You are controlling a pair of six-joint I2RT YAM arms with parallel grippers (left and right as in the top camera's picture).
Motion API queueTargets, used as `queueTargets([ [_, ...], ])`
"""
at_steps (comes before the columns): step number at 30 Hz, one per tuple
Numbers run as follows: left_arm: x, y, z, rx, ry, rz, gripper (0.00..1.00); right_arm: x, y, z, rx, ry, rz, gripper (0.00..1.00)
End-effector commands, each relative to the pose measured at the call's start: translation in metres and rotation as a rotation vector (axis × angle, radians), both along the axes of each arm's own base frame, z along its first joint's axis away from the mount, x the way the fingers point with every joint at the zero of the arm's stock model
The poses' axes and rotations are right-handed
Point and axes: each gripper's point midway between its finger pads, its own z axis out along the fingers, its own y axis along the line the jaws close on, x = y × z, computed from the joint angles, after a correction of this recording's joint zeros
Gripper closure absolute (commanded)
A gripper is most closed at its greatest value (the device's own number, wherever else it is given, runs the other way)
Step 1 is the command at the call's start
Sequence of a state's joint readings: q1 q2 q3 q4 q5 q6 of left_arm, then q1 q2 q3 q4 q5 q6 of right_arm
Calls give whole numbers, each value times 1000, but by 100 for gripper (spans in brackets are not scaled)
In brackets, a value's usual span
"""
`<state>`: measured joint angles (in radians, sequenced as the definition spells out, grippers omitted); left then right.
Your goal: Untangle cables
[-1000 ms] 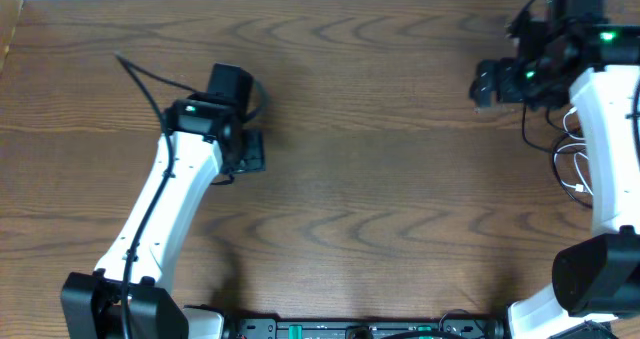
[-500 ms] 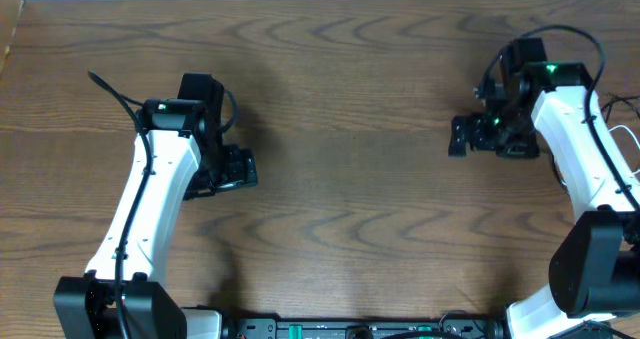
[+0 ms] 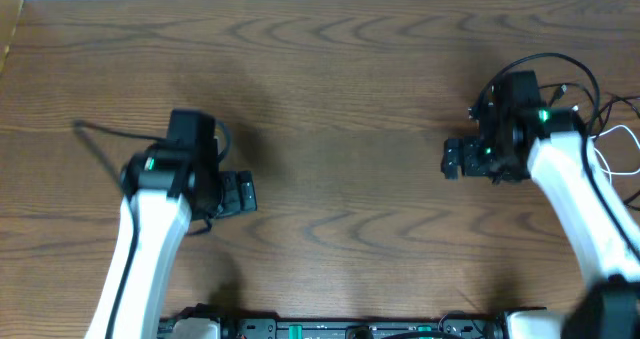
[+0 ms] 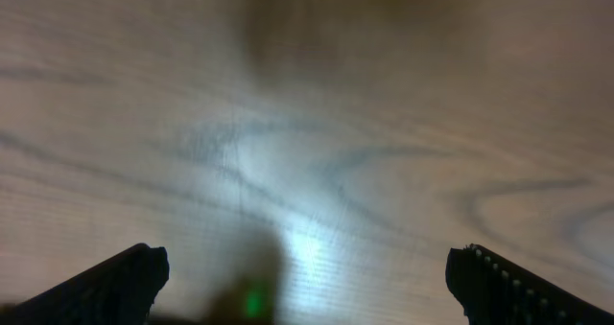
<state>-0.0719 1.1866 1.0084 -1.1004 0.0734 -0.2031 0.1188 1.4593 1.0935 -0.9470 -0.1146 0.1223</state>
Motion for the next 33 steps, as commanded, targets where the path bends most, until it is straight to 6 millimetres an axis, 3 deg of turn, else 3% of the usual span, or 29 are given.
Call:
queueTargets([
  [1,-7,1,13,0,-125,-33,2,-8,7,15,-6,-127,12,1],
  [7,-15,2,44,-12,-407,-39,2,-20,2,46,-23,-394,-60,1],
  [13,-23,2,65,-18,-530,-38,2,-31,-15,60,-63,-491,-120,1],
  [33,-24,2,66,-18,-531,-39,1,-37,-16,46,-83,-423,-113,1],
])
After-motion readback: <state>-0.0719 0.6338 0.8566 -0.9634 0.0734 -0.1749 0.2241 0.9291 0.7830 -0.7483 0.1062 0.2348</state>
